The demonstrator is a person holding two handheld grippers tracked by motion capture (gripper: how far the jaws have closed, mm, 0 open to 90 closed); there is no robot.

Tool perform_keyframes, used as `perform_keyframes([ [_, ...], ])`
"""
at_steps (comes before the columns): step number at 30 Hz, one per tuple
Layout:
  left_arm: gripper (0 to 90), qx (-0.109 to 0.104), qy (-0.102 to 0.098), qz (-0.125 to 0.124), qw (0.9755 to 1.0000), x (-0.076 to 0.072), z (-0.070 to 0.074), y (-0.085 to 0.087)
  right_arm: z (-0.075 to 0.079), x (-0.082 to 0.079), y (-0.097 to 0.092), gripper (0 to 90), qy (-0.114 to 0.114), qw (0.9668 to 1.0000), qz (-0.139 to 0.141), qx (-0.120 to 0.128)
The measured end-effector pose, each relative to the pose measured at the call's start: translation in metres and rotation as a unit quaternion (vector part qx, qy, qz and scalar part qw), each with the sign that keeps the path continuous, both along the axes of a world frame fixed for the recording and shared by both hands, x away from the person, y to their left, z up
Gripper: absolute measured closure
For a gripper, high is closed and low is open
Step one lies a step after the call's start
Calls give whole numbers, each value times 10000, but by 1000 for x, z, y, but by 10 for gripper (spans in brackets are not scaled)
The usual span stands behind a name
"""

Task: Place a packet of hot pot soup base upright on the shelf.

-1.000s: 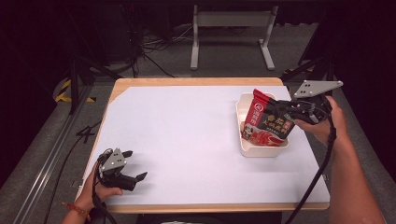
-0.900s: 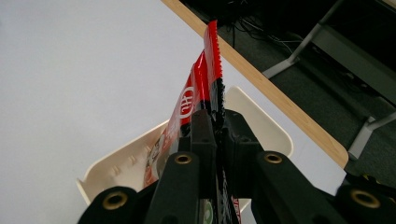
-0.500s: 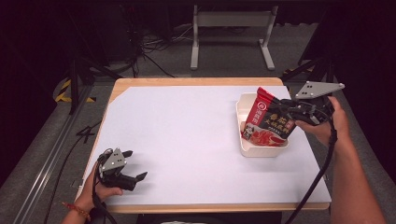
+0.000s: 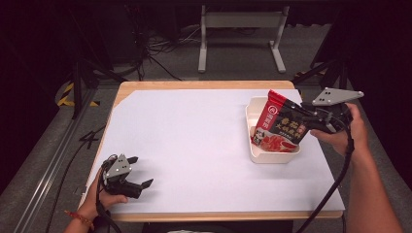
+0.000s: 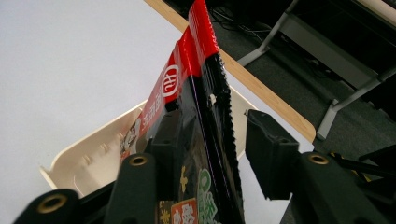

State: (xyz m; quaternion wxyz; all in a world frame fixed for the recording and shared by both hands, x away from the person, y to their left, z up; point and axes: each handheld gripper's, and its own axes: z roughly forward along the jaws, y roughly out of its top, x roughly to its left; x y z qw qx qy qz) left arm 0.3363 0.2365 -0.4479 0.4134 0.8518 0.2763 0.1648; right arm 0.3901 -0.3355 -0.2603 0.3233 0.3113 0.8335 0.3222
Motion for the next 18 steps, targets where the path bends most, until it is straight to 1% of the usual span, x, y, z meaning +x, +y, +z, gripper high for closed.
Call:
perform_keyframes([
  [8, 58, 7, -19, 2, 10000, 0, 0, 0, -7, -6, -3, 362, 56, 9999, -90, 48],
  [11, 57, 5, -14, -4, 10000, 0, 0, 0, -12, -7, -4, 308, 88, 9999, -125, 52],
  [15, 58, 15, -16, -8, 10000, 0, 0, 0, -19, -7, -5, 221, 57, 9997, -220, 102],
  [18, 57, 3, -11, -1, 10000, 0, 0, 0, -26, -8, -5, 183, 2, 9994, -294, 158],
])
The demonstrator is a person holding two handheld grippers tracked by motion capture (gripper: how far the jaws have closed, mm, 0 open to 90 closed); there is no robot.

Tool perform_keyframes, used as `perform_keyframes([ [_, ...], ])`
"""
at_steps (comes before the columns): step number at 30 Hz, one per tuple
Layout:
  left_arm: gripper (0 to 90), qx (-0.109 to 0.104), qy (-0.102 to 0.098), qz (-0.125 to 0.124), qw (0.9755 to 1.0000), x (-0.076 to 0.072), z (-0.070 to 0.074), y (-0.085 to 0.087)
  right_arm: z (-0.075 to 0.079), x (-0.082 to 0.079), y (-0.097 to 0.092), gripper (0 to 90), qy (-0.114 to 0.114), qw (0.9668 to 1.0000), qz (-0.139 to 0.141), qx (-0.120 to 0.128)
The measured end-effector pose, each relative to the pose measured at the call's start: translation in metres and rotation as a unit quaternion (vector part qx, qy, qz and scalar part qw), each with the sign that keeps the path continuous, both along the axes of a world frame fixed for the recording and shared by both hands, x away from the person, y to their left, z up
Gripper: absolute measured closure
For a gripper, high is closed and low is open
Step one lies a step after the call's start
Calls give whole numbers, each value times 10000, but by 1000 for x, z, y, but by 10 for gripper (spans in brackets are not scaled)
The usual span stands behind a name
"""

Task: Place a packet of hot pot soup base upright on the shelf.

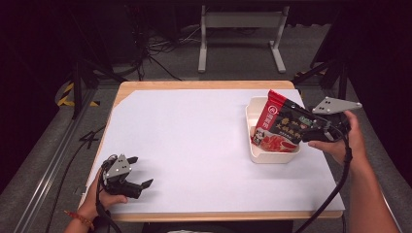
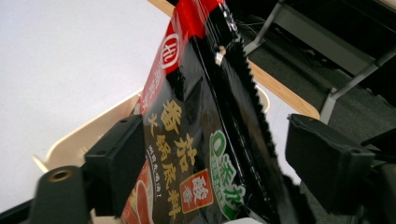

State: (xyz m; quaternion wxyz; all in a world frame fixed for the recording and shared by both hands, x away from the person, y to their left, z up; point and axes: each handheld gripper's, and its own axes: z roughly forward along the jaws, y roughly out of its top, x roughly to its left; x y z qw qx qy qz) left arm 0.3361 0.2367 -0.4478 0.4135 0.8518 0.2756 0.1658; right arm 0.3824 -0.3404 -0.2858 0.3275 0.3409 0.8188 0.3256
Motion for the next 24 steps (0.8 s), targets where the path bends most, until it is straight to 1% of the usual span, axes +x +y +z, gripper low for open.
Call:
perform_keyframes([
  [4, 57, 20, -10, -7, 10000, 0, 0, 0, -10, -2, -3, 170, -7, 10000, -26, 73],
  [5, 57, 19, -10, -4, 10000, 0, 0, 0, -10, -2, -3, 170, -7, 10000, -26, 73],
  [6, 57, 10, -5, -1, 10000, 0, 0, 0, -12, -2, -4, 170, -42, 9999, -53, 110],
  [7, 57, 3, -11, 2, 10000, 0, 0, 0, -15, -3, -6, 170, -33, 9998, -42, 188],
  [8, 57, 10, -14, 5, 10000, 0, 0, 0, -18, -4, -6, 170, -36, 9998, -23, 204],
  [10, 57, 13, -13, 0, 10000, 0, 0, 0, -23, -7, -8, 166, -82, 9996, -102, 240],
  [12, 57, 3, -7, 5, 10000, 0, 0, 0, -27, -9, -10, 163, -134, 9995, -116, 278],
  [14, 57, 3, 2, 9, 10000, 0, 0, 0, -29, -10, -11, 161, -171, 9993, -109, 321],
  [15, 57, 10, -17, 1, 10000, 0, 0, 0, -33, -12, -12, 148, -148, 9990, -38, 423],
  [17, 57, 9, -20, -2, 10000, 0, 0, 0, -37, -14, -13, 148, -204, 9990, -88, 381],
  [21, 57, 9, -15, -7, 10000, 0, 0, 0, -45, -17, -16, 145, -201, 9986, -70, 488],
  [23, 56, 5, -15, -10, 10000, 0, 0, 0, -49, -19, -17, 139, -208, 9986, -63, 472],
  [24, 56, 5, -14, -10, 10000, 0, 0, 0, -51, -21, -17, 140, -219, 9985, -54, 504],
])
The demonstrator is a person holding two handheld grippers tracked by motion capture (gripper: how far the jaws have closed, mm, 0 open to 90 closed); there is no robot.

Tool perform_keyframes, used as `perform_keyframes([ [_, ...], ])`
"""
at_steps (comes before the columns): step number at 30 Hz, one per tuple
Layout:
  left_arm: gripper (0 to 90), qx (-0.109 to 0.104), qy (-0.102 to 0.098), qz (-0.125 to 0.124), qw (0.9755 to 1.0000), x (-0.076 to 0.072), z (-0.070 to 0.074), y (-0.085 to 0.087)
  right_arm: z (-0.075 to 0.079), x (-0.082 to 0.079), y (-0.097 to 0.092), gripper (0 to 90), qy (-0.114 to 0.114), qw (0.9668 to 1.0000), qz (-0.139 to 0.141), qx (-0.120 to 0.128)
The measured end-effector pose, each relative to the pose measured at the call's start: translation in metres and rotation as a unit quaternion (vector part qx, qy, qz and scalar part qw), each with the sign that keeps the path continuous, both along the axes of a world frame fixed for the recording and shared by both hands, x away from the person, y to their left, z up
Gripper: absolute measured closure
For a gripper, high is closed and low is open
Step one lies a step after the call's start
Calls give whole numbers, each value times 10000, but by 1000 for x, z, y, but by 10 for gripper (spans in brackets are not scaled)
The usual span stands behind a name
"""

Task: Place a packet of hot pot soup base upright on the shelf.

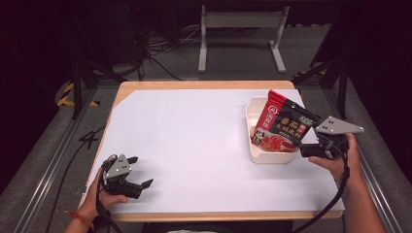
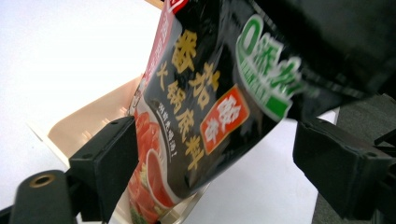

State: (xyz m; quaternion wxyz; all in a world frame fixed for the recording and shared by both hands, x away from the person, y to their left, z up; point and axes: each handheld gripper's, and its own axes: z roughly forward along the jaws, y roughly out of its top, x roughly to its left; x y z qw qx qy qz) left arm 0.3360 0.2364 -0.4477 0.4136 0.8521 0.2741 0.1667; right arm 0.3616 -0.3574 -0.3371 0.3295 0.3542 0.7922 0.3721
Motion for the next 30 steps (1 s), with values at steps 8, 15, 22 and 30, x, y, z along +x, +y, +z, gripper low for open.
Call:
perform_keyframes([
  [8, 55, 5, -16, -20, 10000, 0, 0, 0, -17, -6, 0, 129, 39, 9999, -41, -84],
  [15, 55, 4, -7, -8, 10000, -1, 0, 0, -28, -12, -3, 124, 77, 9999, -87, -50],
  [22, 54, -4, -10, 5, 10000, -1, 0, 1, -34, -22, -11, 114, 86, 9999, -49, 131],
  [30, 54, -11, -15, 7, 10000, -1, 0, 1, -50, -30, -10, 105, 230, 9997, -42, -39],
])
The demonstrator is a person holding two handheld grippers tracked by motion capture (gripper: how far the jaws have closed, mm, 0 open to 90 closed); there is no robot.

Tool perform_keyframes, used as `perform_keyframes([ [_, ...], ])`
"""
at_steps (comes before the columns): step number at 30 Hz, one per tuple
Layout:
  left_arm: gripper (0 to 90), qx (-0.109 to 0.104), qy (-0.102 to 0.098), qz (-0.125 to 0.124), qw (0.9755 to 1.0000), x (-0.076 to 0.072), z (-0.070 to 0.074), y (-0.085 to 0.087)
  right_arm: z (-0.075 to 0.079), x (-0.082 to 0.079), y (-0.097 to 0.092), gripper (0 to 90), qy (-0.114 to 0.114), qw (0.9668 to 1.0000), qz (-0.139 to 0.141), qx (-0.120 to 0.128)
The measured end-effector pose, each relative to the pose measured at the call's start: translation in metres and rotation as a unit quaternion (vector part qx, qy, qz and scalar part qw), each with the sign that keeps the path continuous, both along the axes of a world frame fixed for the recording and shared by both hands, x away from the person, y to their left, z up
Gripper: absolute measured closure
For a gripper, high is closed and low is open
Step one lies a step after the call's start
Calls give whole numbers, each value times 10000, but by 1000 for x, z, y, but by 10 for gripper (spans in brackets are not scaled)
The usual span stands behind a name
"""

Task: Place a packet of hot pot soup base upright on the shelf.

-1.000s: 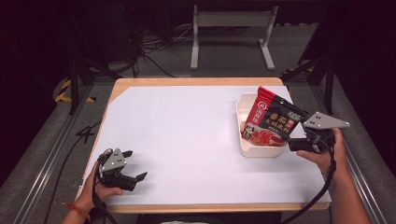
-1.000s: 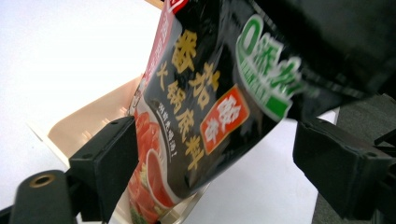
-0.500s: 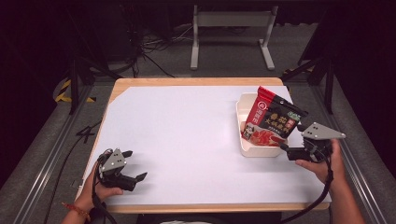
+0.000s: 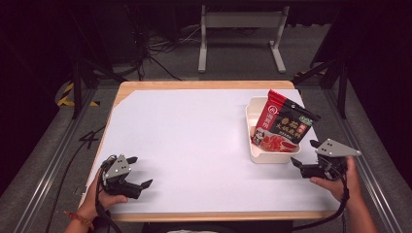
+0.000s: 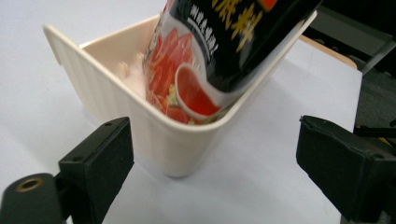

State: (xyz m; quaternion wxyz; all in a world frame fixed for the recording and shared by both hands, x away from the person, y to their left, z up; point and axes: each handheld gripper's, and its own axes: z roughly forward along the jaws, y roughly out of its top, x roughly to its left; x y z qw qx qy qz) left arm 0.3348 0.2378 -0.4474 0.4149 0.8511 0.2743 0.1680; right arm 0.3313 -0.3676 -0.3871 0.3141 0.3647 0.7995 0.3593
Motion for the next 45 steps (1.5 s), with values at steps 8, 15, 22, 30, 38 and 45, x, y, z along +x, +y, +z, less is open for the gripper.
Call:
perform_keyframes([
  [8, 54, -21, -13, -5, 10000, 0, 0, 0, -18, -8, 1, 105, 126, 9998, -35, -159],
  [15, 53, -23, -28, 5, 10000, -1, 0, 1, -34, -19, -3, 105, 142, 9997, -152, -112],
  [22, 53, -38, -47, 5, 10000, -1, 0, 1, -42, -26, -6, 106, 140, 9995, -272, -84],
  [30, 53, -26, -49, 9, 10000, -1, 0, 1, -43, -28, -4, 105, 44, 9995, -275, -121],
  [38, 53, -12, -44, 2, 10000, -1, 0, 1, -44, -28, -6, 105, 17, 9995, -320, -79],
  [45, 53, -6, -44, 6, 10000, 0, 0, 1, -45, -27, -6, 105, 21, 9993, -365, -73],
])
